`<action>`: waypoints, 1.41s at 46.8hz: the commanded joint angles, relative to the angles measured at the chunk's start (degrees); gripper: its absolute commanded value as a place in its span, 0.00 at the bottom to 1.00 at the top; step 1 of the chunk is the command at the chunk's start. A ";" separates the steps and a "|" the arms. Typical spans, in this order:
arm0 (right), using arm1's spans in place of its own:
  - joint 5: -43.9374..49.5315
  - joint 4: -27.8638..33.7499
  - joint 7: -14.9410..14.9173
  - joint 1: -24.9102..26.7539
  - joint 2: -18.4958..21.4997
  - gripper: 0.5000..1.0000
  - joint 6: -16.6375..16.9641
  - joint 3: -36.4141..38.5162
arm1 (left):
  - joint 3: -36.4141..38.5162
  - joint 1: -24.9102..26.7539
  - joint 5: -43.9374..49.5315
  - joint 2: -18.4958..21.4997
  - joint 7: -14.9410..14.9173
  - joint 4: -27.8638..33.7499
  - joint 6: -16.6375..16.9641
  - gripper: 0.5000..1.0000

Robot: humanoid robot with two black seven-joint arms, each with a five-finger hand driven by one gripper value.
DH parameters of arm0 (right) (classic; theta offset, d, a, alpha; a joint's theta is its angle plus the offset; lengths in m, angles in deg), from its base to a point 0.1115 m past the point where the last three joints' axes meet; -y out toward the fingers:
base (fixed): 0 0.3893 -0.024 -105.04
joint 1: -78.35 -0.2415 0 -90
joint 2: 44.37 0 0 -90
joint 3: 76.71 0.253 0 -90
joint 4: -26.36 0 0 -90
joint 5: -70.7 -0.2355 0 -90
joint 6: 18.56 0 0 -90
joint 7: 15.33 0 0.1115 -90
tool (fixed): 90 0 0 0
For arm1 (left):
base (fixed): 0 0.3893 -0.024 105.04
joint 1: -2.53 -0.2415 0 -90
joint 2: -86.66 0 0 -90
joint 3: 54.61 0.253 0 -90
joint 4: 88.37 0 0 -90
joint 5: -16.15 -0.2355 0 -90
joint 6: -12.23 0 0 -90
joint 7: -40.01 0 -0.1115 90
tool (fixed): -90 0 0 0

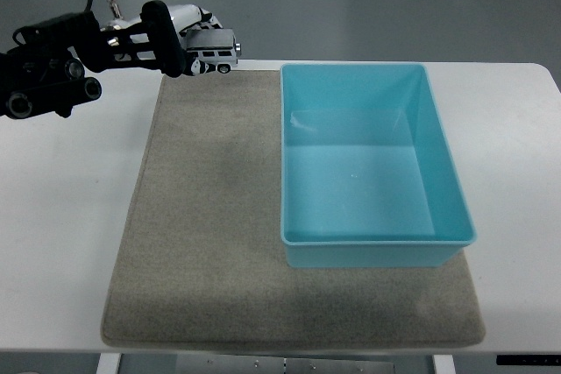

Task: Left hand put the white car in the blue box

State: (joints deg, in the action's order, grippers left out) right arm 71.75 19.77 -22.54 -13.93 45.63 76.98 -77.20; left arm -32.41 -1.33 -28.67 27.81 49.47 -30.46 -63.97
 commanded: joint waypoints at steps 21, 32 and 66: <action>0.00 0.00 0.00 -0.01 0.00 0.87 0.00 -0.04 | -0.58 7.46 -4.04 -13.74 -0.05 2.82 -1.59 0.00; 0.00 0.00 0.00 -0.01 0.00 0.87 0.00 0.05 | -0.32 2.81 -4.21 -23.06 -0.14 1.41 -1.50 0.00; 0.00 0.00 0.00 -0.01 0.00 0.87 0.00 0.05 | -0.23 -7.65 -5.97 -29.57 -0.05 -2.37 -0.97 0.80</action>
State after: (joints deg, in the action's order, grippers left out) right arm 71.75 19.77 -22.54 -13.93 45.64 76.98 -77.16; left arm -32.64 -8.94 -34.68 -1.74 49.37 -33.15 -64.92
